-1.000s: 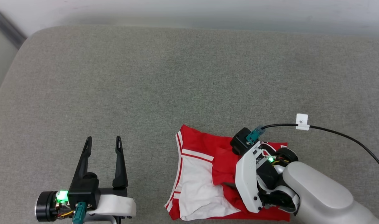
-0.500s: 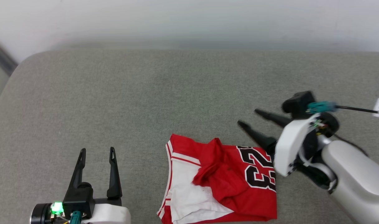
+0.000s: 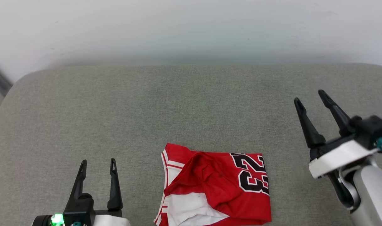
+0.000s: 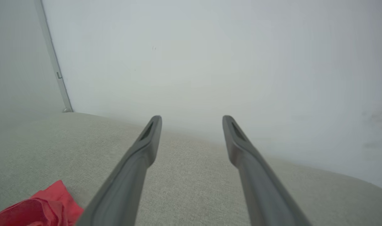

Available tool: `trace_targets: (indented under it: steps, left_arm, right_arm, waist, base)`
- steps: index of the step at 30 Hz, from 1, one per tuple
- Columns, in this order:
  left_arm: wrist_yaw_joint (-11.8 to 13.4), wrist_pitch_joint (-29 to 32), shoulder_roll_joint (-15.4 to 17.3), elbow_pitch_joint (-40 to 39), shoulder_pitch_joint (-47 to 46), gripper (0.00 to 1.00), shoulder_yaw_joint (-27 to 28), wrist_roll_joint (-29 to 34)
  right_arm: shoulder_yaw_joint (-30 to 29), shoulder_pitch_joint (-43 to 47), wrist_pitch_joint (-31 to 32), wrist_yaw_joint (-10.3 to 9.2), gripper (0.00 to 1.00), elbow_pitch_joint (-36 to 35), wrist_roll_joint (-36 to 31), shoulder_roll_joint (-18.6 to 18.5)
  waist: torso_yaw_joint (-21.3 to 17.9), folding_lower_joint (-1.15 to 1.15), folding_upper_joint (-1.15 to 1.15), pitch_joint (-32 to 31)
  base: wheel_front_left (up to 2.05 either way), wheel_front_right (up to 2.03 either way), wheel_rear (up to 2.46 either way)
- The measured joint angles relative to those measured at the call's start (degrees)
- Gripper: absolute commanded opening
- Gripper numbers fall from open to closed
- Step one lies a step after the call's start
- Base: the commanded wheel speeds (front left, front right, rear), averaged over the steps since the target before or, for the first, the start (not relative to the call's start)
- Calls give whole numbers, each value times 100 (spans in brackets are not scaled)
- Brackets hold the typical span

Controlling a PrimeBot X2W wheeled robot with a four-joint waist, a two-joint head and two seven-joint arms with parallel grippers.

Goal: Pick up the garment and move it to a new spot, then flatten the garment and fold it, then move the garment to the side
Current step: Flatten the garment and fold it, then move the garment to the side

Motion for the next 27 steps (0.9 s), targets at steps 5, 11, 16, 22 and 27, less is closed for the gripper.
trace_targets:
  steps: [5, 11, 16, 22, 27]
  left_arm:
    - [-14, 0, -10, -24, 66, 100, 10, 0]
    - [-57, 0, -9, -34, 115, 100, -14, 44]
    - [-76, 1, -9, -41, 154, 100, -35, 43]
    - [-121, 0, -11, -41, 184, 100, -71, 43]
    - [-149, 0, -14, -31, 192, 100, -63, 41]
  right_arm:
    - [-917, 773, -40, -1, 100, -779, -658, 560]
    - [-1450, 1605, -45, -1, 100, -1573, -1104, 1074]
    - [-1683, 2140, -44, -1, 100, -1759, -1212, 1359]
    - [-1840, 2519, -45, -1, 100, -1809, -1252, 1530]
    - [-1894, 2653, -45, -1, 100, -1814, -1259, 1622]
  waist:
    - [-3, 0, 0, -7]
    - [2, 0, 0, -15]
    - [23, 0, 0, -28]
    - [30, 0, 0, -40]
    - [29, 0, 0, -34]
  base:
    - [0, 0, 0]
    - [0, 0, 0]
    - [0, 0, 0]
    - [0, 0, 0]
    - [0, 0, 0]
